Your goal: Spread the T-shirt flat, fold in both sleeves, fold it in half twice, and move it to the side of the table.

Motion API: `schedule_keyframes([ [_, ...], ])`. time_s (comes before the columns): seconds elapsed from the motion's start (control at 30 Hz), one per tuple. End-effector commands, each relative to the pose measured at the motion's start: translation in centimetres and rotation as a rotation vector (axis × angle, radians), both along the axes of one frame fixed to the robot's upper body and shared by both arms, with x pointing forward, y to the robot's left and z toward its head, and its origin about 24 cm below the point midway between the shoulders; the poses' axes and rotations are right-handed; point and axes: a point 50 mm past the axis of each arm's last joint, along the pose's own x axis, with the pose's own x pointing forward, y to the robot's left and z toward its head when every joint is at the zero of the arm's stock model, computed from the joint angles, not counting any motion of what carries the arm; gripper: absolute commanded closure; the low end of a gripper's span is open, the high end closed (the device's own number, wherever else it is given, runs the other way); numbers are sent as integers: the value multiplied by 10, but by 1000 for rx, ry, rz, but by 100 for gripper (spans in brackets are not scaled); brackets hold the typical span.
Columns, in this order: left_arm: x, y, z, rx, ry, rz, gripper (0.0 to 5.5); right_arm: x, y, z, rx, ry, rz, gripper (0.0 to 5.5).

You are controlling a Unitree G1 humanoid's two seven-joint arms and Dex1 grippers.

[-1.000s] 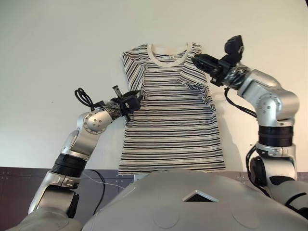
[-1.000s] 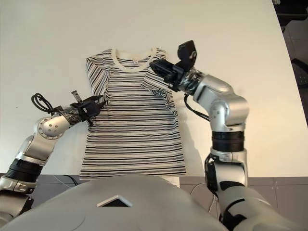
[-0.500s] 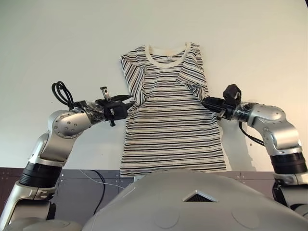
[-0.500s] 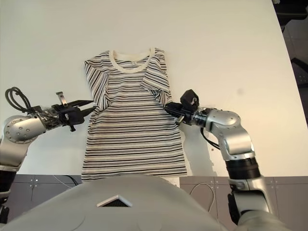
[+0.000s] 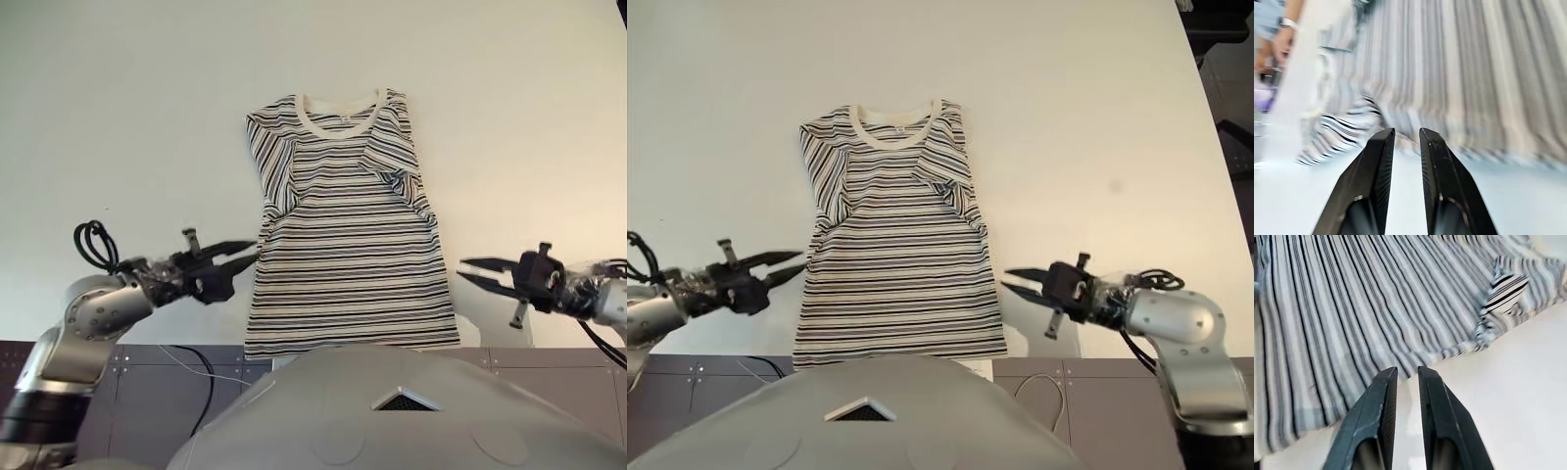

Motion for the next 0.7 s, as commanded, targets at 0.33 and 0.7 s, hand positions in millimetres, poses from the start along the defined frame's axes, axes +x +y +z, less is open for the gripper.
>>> schedule_keyframes([
  [0.33,106,-27,-48,76,-31,78,455,148,50,-40,82,-147,-39,474],
  [0.7,162,-37,-74,263,-9,42,455,198,51,-75,-266,-149,-95,474],
])
